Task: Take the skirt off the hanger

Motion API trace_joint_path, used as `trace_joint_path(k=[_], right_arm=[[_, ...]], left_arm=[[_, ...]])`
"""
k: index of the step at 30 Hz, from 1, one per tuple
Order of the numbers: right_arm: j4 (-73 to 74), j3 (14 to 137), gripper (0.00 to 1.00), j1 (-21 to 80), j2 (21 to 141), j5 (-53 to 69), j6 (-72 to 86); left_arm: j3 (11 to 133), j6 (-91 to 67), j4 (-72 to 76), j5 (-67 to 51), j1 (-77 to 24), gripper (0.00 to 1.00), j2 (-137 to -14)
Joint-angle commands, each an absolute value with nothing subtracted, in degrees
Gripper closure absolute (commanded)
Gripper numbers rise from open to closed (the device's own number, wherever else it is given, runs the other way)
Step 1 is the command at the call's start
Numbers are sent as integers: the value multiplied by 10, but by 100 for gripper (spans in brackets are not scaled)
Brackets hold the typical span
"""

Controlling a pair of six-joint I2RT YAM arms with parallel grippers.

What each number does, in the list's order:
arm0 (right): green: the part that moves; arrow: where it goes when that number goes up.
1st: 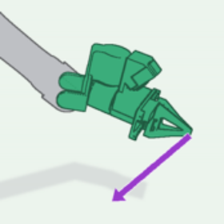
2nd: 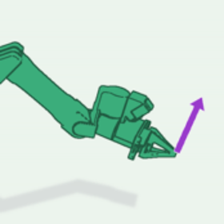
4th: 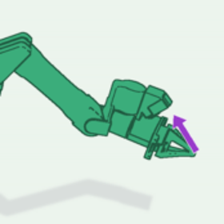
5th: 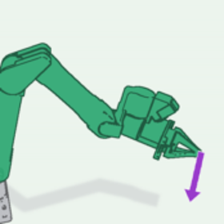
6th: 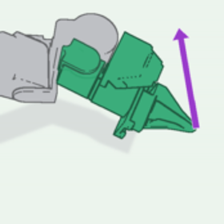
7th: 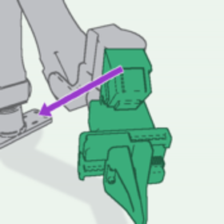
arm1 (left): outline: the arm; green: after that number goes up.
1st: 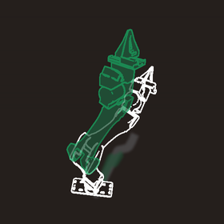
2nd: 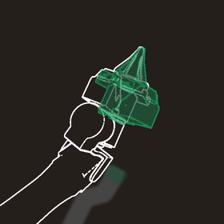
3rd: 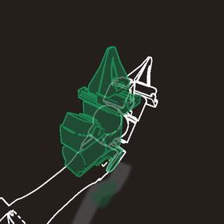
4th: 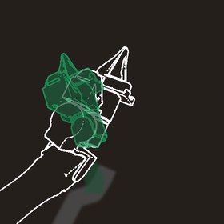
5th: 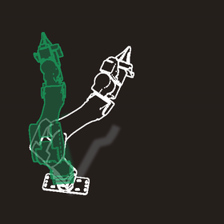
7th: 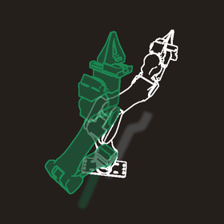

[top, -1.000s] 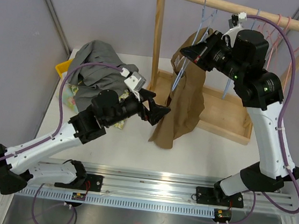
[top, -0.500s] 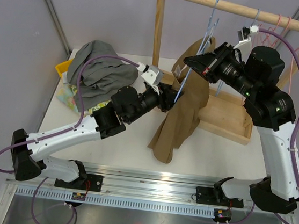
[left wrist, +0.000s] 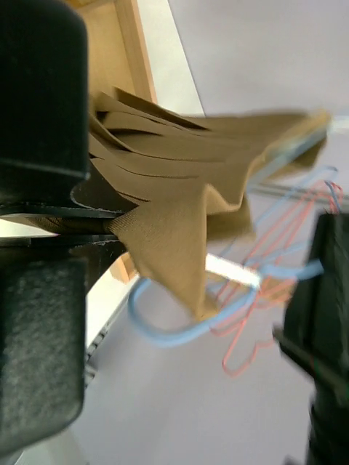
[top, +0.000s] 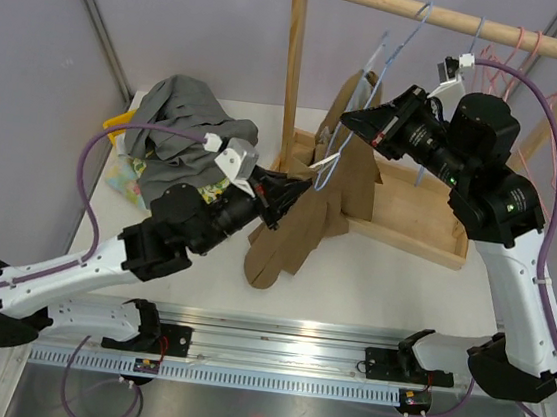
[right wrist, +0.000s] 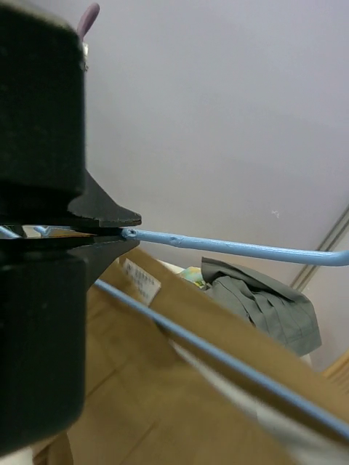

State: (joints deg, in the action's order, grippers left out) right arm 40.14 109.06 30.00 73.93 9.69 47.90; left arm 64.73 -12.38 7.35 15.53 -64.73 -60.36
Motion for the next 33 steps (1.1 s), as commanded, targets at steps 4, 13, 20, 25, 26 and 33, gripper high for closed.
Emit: trace_joint_path(k=[4,13,20,25,26,33], right_arm=[[331,1096,100,299,757,-16,392],[331,1143,100,298,792,-82,379],[333,1163,100,298,792,-98,370],[373,1176,100,298,766,-79,374],[383,1179,100,298,751,-75,376],[483,1151,100,298,630,-52,392]], left_arm=[[666,-75,93,171,-736,100,-531],[715,-34,18,132,-823,100,-626],[714,-30,26,117,-838,100,-652],[688,-12,9,275,-837,100,-657],[674,-7,13,312,-827,100,-655],[692,-54,-87,283,-601,100,-630]])
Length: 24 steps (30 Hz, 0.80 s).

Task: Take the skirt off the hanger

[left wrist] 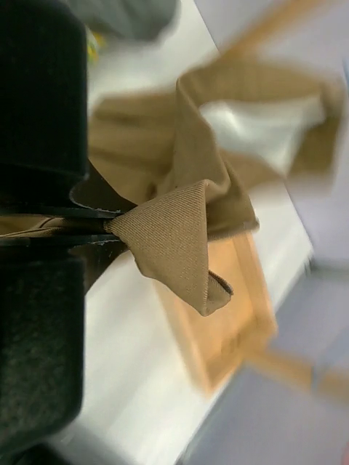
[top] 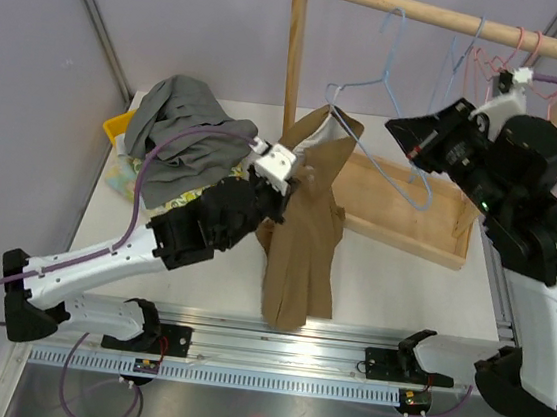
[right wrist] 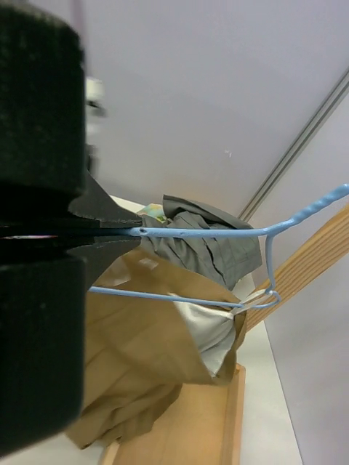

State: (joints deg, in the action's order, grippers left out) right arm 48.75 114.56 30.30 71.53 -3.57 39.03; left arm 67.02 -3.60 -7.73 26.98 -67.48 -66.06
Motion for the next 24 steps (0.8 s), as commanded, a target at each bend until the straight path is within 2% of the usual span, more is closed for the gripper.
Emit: trace_joint_path(k=[1,7,10,17,22,24], right_arm=[[491,1147,100,298,615,-59,391],[553,1163,100,298,554,-99,382],[573,1191,100,298,558,-95,381],[678,1320,100,298,582,-82,388],[714,1313,100,298,568,-85,385],[701,1285,100,299,557,-81,384]], left_arm=[[701,-48,-97,287,-581,100,-627],[831,-26,-205,259,-370,100,-646],[889,-22,-235,234,-307,100,-667],[1067,-33,-290,211,-122,100,-806],[1093,-117,-294,165,-36,100,-839],[1060,-115,-239,170,-31,100,-817]])
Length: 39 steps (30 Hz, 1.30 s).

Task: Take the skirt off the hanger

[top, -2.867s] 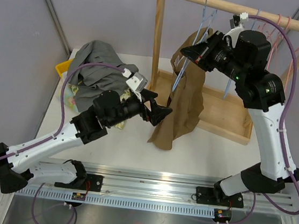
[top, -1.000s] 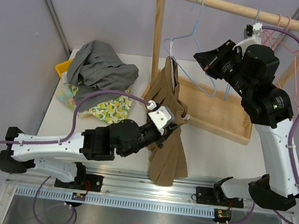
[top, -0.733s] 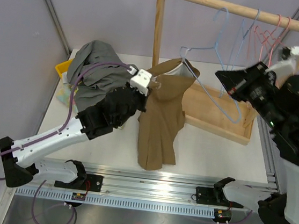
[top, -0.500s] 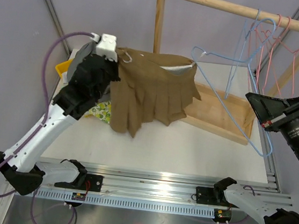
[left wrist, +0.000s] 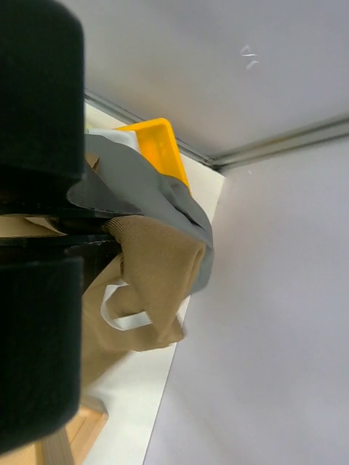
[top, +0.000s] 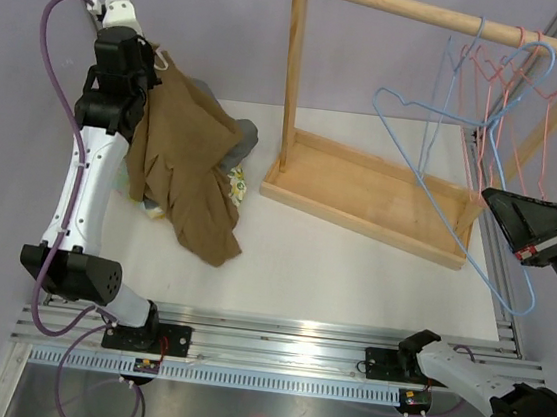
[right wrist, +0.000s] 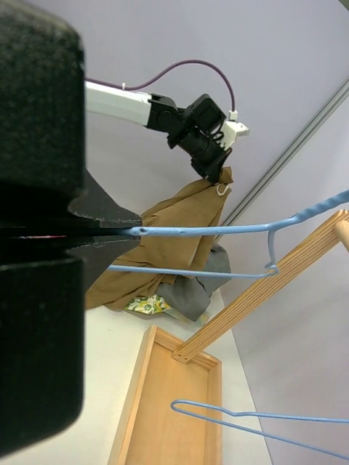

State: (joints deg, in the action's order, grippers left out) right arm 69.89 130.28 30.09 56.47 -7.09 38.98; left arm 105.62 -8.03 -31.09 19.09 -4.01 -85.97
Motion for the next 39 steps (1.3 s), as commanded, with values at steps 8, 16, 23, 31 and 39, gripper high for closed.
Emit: trace_joint_path(k=[8,16,23,31,39], right_arm=[[630,1160,100,298,541,-54,388],[619,1215,100,298,603,-88,352],[577,1281,100,298,685,-189,278],[526,1309,100,298,781,-251,250],[530,1347,100,266,869,-255,244]], left_arm=[[1132,-101,-253,242,-7,94,-915],[1272,-271,-505,280,53,1,-1117],[933,-270,-330,102,52,1,-856],[737,-232,-361,4,42,1,-631],[572,-200,-367,-62,40,1,-430]])
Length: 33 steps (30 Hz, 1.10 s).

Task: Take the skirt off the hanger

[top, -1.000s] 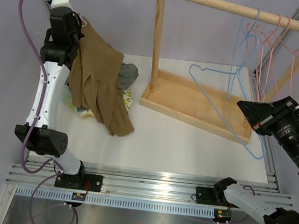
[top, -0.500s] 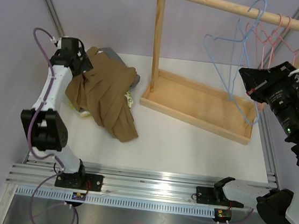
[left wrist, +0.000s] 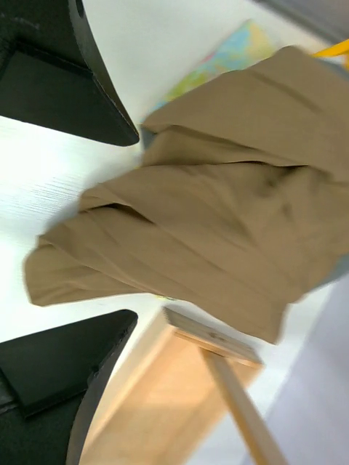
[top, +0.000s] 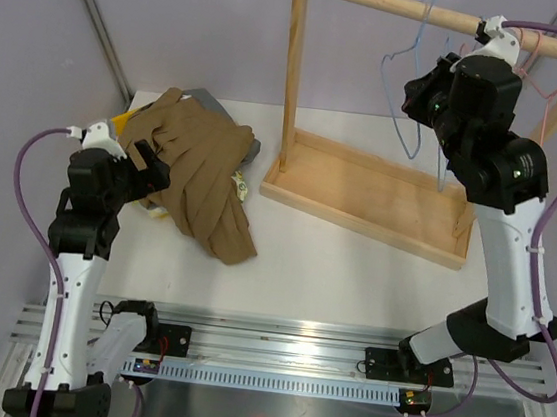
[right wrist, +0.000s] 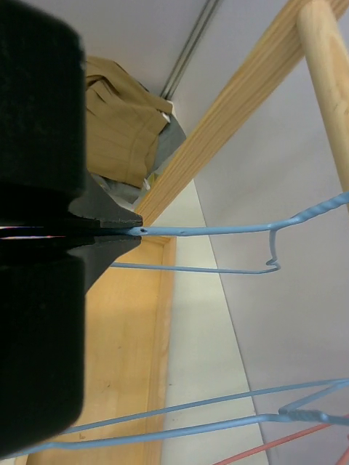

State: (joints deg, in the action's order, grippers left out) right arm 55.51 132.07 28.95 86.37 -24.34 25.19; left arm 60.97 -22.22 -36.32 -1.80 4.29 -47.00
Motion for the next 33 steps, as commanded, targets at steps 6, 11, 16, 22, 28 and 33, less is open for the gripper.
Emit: trace_joint_path(k=[6,11,16,22,28,33], right_arm=[[511,1273,100,201,872,-159,298],[484,1175,100,200,814,-144,308],[482,1125,2,200,745,-115,299],[408,955,1,200,575,-88,288],[301,673,1,201,313,-101,300],[369,578,1,200,187,-153,318]], left_arm=[[517,-206,-365,-69,41,1,-377],[495,-203,-355,-62,41,1,-374],[481,-202,-345,-65,40,1,-370],[470,-203,-328,-123,40,1,-355],[464,-204,-316,-142,33,1,-337],[475,-206,-329,-126,31,1,-337]])
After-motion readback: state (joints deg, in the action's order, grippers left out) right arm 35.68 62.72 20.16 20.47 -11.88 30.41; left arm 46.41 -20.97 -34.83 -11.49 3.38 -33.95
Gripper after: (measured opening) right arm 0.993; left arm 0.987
